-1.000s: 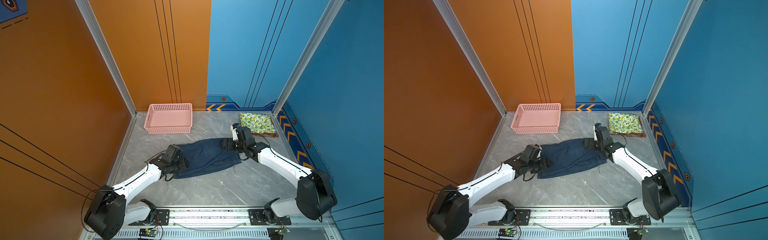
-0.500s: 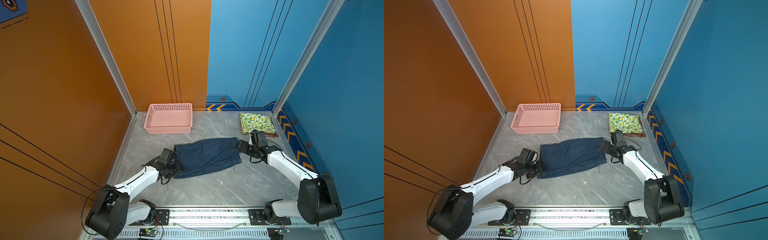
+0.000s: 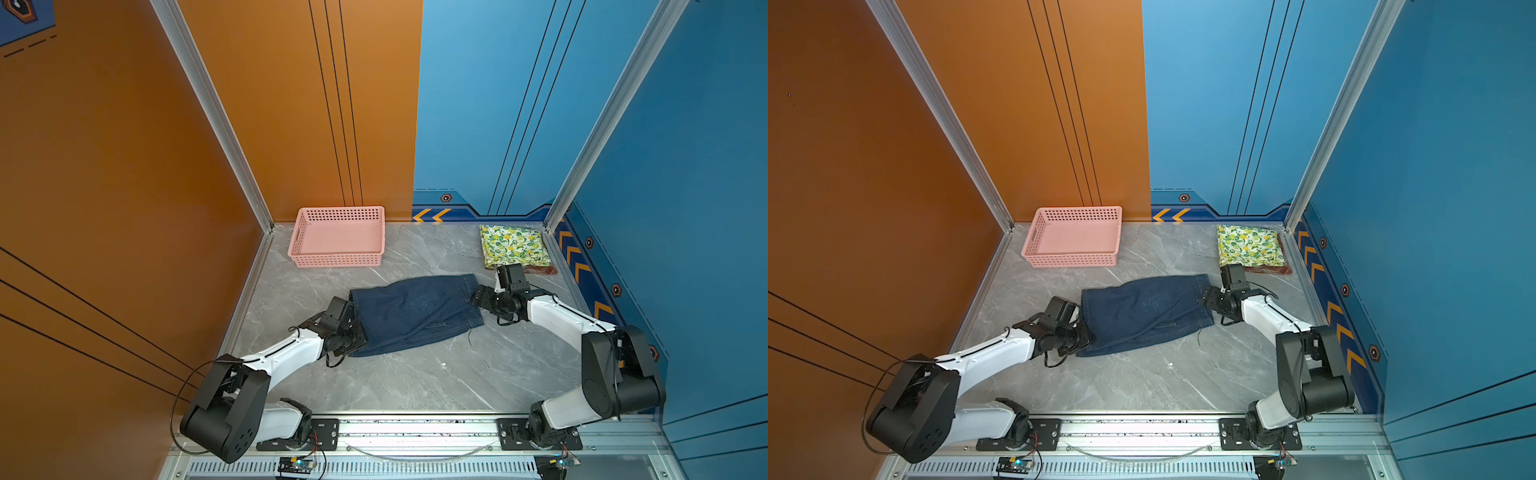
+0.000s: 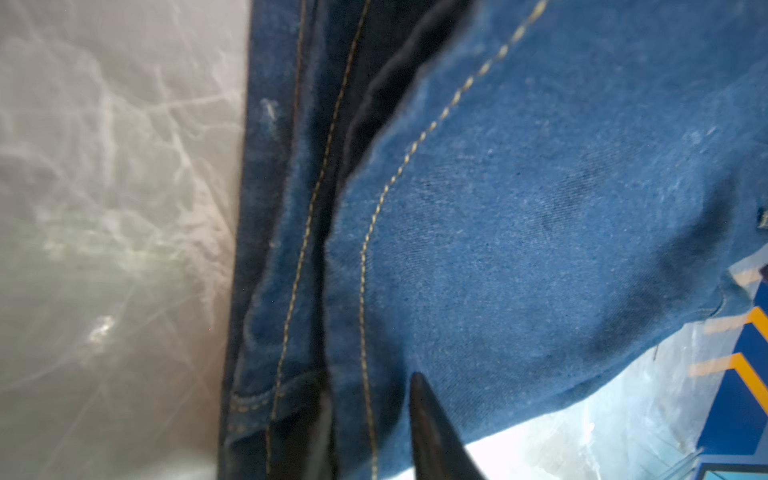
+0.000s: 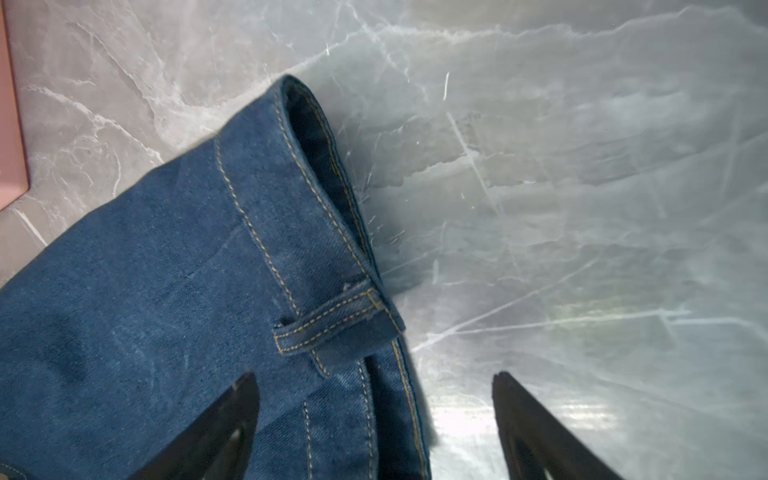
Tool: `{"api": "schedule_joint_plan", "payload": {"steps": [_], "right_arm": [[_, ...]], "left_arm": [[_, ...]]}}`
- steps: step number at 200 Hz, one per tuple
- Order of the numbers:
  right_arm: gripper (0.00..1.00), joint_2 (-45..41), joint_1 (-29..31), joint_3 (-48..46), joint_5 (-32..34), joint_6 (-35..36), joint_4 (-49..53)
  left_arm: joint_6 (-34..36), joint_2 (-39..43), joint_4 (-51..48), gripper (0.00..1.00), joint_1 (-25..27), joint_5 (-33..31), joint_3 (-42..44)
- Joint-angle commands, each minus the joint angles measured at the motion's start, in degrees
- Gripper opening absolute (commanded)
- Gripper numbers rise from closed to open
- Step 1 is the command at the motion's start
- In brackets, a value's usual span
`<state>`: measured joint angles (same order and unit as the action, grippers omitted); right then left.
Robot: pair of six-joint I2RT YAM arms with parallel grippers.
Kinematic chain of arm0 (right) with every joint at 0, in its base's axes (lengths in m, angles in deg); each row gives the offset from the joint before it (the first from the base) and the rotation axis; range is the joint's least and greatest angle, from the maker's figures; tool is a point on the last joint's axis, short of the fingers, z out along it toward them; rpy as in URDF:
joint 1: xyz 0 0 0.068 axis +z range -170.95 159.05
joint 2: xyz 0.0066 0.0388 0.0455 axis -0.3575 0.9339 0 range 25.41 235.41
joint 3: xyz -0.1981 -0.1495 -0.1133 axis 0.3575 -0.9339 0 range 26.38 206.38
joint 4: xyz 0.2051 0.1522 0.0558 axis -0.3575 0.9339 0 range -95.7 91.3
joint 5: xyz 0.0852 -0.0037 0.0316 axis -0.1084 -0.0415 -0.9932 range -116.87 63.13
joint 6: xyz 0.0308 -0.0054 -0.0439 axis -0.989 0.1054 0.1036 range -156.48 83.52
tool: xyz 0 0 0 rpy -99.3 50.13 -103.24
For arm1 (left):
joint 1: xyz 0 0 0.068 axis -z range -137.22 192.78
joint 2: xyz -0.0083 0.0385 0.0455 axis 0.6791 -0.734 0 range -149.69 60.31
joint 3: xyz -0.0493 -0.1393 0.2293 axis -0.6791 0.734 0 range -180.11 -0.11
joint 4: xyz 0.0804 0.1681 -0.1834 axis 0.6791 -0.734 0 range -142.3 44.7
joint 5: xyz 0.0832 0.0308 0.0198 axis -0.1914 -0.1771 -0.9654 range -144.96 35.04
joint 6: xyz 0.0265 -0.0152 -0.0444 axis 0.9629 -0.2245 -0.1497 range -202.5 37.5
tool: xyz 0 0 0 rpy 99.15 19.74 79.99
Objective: Fold and stack the skirts
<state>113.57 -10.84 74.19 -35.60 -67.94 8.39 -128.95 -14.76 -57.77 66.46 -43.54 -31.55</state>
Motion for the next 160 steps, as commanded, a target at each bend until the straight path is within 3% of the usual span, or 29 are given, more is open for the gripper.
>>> {"api": "schedule_joint_plan", "payload": {"steps": [1, 33, 61, 117, 160], "right_arm": [[0.80, 2.54, -0.30, 1.98, -1.81, 0.10, -1.93], [0.69, 5.12, -0.53, 3.22, -2.52, 0.30, -4.23], [0.54, 7.22, -0.70, 4.36, -2.19, 0.51, -5.78], [0.00, 7.08, -0.45, 7.30, -1.63, 0.00, -5.70], [0.00, 4.73, 0.63, 12.81, -1.22, 0.50, -0.98]], "left_arm": [[0.84, 0.18, 1.05, 0.16, 0.56, 0.43, 0.72], [1.10, 1.10, 0.04, 0.00, 0.52, 0.18, 0.08], [1.41, 2.13, -1.43, 0.00, 0.53, -0.11, -0.83], [3.03, 4.65, -6.46, 0.00, -0.53, -0.90, -5.03], [7.08, 5.02, -11.23, 0.00, -6.23, 0.35, -11.49]]}}
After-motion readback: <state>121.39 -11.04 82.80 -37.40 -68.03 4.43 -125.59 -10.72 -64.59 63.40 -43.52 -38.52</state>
